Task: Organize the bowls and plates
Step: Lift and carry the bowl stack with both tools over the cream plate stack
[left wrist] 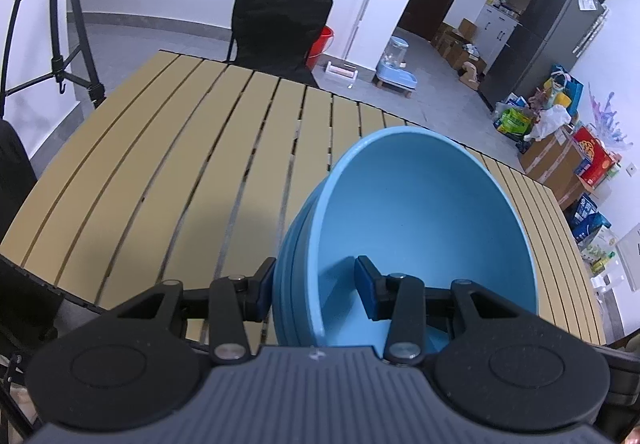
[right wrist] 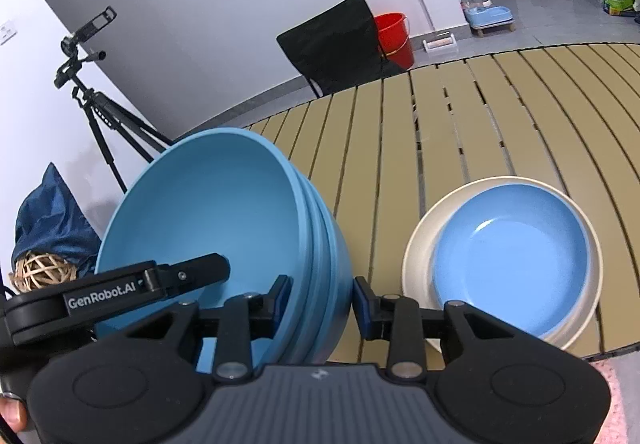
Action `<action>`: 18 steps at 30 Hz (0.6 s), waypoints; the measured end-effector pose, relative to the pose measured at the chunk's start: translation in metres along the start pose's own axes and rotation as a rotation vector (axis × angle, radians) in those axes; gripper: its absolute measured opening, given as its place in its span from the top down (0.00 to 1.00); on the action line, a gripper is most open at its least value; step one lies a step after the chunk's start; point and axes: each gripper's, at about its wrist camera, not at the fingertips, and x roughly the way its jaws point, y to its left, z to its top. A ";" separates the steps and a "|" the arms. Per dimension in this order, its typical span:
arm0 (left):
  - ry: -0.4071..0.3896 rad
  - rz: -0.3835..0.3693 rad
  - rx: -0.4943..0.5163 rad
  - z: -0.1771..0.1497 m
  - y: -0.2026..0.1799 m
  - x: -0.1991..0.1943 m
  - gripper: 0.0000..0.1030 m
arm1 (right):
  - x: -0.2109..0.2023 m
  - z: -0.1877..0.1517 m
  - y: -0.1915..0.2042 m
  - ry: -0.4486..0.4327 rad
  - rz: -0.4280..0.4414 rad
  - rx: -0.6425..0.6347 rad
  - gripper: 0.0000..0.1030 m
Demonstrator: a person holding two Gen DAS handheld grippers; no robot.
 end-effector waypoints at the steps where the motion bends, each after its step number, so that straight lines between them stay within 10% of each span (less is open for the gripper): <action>1: 0.000 -0.002 0.004 -0.001 -0.003 0.000 0.59 | -0.003 0.000 -0.003 -0.004 -0.002 0.004 0.68; 18: 0.034 -0.063 0.086 0.002 -0.058 0.026 0.59 | -0.043 0.001 -0.054 -0.072 -0.052 0.080 0.70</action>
